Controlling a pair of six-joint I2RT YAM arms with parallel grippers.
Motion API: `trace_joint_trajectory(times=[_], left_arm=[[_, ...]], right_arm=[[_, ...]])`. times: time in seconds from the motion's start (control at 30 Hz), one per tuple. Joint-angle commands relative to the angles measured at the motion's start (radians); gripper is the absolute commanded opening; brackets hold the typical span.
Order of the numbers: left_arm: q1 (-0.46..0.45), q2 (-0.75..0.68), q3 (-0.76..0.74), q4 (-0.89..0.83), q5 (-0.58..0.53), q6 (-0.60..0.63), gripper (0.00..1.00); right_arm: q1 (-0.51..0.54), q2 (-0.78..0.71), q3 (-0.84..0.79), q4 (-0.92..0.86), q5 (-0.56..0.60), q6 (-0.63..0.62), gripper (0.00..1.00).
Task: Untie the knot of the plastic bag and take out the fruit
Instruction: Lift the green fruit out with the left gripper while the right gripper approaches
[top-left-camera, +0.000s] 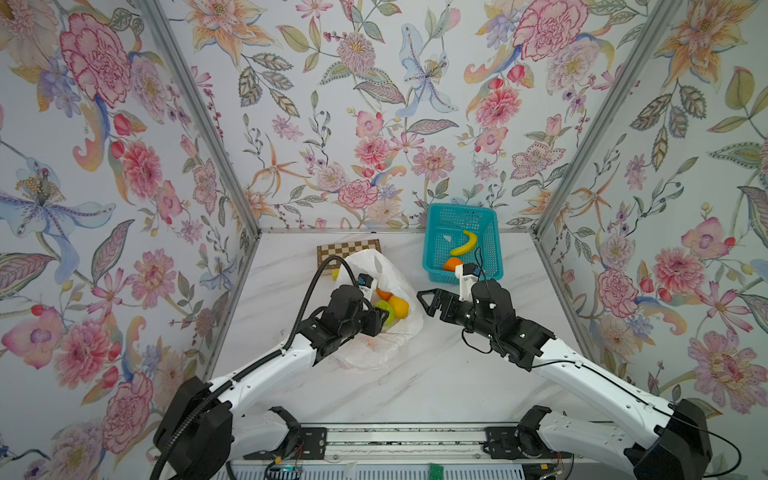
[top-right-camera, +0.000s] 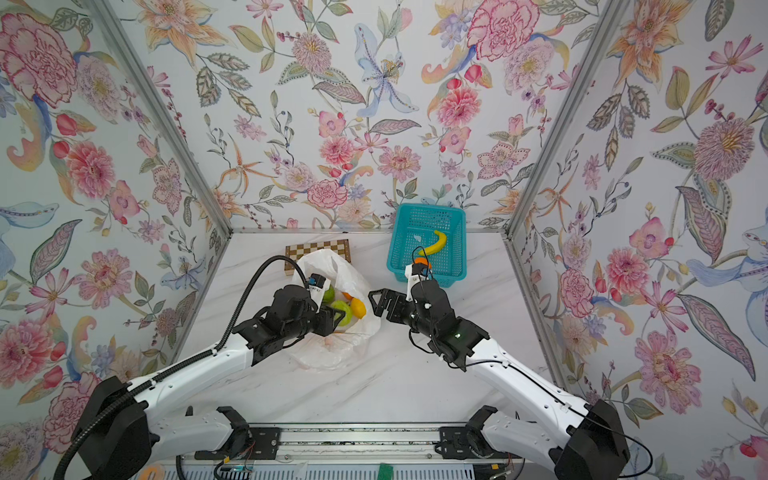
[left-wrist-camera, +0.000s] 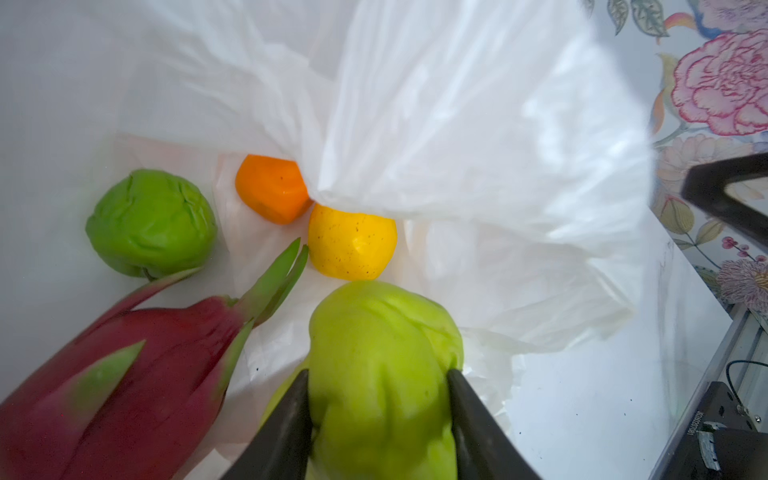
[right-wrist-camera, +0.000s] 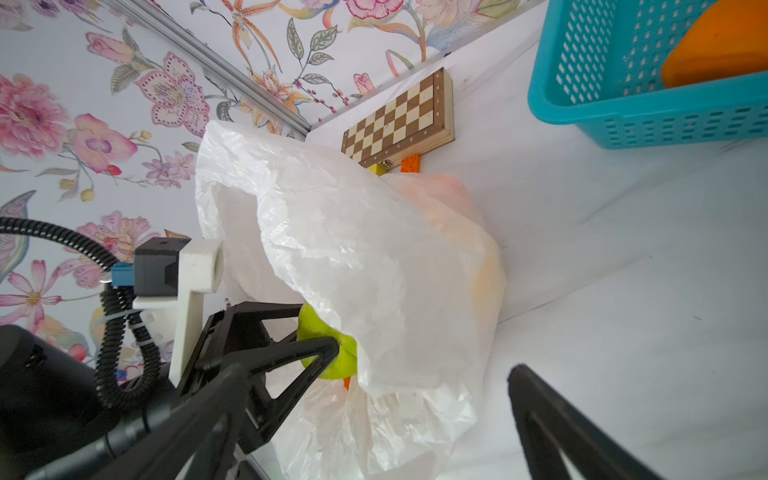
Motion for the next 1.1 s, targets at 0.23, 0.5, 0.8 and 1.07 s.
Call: trace_joint_trajectory(times=[0.23, 0.5, 0.8, 1.07], left_arm=[[0.007, -0.168, -0.041, 0.184, 0.123, 0.230, 0.32], [0.006, -0.169, -0.019, 0.353, 0.306, 0.369, 0.31], [-0.034, -0.119, 0.038, 0.413, 0.382, 0.459, 0.31], [-0.056, -0.073, 0.086, 0.374, 0.327, 0.491, 0.32]], right_arm=[[-0.023, -0.019, 0.066, 0.070, -0.155, 0.043, 0.99], [-0.024, 0.025, 0.125, 0.126, -0.270, 0.094, 0.99], [-0.007, 0.053, 0.142, 0.145, -0.311, 0.103, 0.98], [0.004, 0.060, 0.124, 0.177, -0.323, 0.093, 0.82]])
